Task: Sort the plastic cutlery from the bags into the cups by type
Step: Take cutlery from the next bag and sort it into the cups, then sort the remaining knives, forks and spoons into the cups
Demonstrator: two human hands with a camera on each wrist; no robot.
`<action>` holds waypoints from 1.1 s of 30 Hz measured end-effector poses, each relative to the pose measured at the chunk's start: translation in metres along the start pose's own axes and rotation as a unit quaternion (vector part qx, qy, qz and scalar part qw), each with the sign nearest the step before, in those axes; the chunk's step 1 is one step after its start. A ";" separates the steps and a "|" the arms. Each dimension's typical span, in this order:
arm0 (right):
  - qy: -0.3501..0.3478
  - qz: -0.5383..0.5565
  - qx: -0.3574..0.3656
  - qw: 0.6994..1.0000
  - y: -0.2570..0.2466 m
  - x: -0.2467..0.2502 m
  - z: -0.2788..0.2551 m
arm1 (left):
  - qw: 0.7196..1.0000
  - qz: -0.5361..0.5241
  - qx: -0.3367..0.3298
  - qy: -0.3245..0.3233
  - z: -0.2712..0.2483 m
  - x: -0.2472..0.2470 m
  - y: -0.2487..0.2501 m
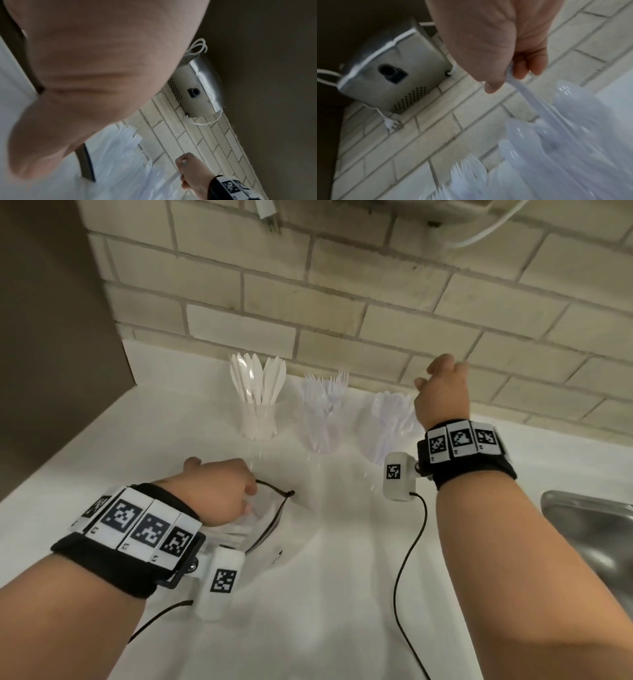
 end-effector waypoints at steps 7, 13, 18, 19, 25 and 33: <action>-0.108 -0.261 -0.052 0.958 0.020 -0.049 -0.019 | 0.993 -0.056 -0.057 0.081 0.003 0.008 0.003; -0.067 -0.148 0.087 0.983 -0.051 -0.027 -0.061 | 0.994 -0.006 0.011 0.110 -0.017 0.019 -0.015; -0.358 -0.073 0.245 0.898 -0.120 -0.072 -0.171 | 0.990 -0.018 -0.047 0.134 -0.027 0.013 0.000; -0.406 -0.091 0.282 0.865 -0.125 -0.084 -0.194 | 0.994 -0.016 -0.048 0.095 -0.028 0.006 0.004; -0.453 -0.275 0.299 0.794 -0.083 -0.145 -0.234 | 0.996 0.080 0.028 0.006 -0.031 -0.033 -0.013; -0.425 -0.294 0.285 0.807 -0.075 -0.155 -0.241 | 0.999 0.017 0.014 0.039 -0.014 -0.048 -0.024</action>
Point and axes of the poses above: each hand's wrist, its own z-axis towards the middle knuckle, its own x-axis out of the back of the hand, y = z × x, the point moved 7 cm from there along z, towards the middle knuckle, and after that the axes turned 8 degrees about -x, right-handed, at the moved point
